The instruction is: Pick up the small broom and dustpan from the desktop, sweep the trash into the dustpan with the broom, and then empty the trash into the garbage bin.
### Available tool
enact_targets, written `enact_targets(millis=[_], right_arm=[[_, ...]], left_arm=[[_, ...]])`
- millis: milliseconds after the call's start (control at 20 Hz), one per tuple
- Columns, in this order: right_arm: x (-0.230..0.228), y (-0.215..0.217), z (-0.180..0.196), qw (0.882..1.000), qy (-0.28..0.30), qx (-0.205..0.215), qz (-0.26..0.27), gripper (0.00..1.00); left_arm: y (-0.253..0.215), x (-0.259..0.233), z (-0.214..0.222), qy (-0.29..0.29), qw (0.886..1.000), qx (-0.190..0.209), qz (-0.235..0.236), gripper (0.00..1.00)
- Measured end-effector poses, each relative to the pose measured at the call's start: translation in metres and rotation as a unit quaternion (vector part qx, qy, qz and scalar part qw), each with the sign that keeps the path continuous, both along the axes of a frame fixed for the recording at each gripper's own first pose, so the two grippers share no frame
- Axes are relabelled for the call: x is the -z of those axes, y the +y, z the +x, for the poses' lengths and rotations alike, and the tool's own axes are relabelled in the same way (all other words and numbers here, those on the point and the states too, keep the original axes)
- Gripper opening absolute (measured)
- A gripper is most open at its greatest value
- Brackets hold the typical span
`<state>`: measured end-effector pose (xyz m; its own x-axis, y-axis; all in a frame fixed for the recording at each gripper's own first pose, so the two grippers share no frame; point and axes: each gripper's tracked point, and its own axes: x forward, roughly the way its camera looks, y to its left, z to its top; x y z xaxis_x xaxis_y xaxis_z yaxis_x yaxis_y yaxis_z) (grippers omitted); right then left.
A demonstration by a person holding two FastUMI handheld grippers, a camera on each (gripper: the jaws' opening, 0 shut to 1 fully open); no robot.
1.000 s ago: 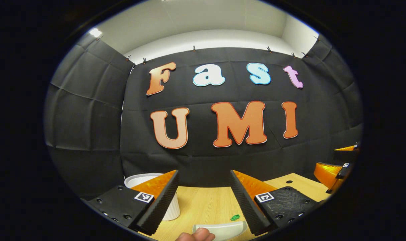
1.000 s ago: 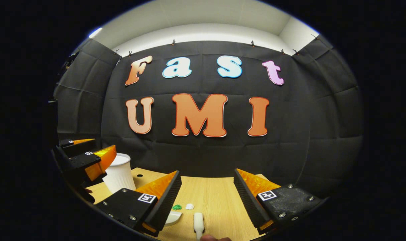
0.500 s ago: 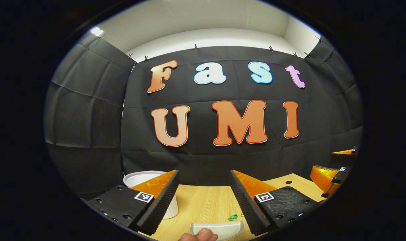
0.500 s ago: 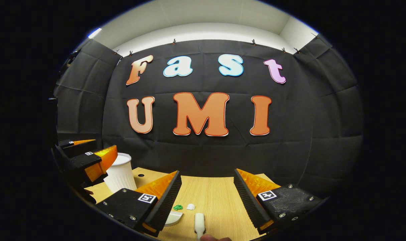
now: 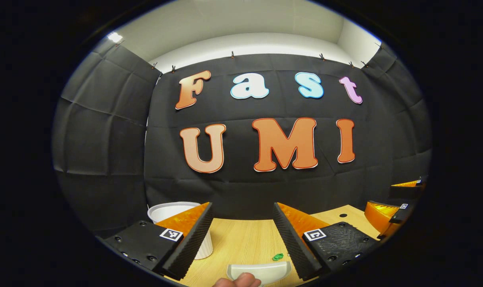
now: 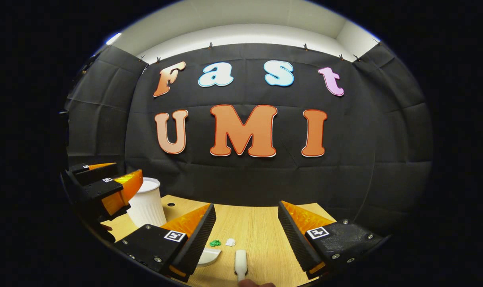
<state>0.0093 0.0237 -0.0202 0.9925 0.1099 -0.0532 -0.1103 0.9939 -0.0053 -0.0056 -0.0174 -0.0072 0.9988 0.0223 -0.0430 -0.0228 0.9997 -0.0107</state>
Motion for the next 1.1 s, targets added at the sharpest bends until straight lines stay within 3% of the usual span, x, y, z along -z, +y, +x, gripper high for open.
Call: enact_targets(millis=[150,750,1100], right_arm=[[0.000,0.001,-0.001,1.000,0.001,-0.001,-0.006,0.94],[0.024,0.003,0.002,0.999,0.051,-0.004,-0.009,0.94],[0.075,0.010,0.005,0.990,0.140,-0.025,-0.006,0.94]], left_arm=[[0.000,0.000,-0.002,0.004,1.000,0.002,0.003,0.97],[-0.011,0.034,-0.001,0.062,0.998,0.025,-0.007,0.94],[-0.027,0.081,0.001,0.138,0.989,0.048,-0.020,0.94]])
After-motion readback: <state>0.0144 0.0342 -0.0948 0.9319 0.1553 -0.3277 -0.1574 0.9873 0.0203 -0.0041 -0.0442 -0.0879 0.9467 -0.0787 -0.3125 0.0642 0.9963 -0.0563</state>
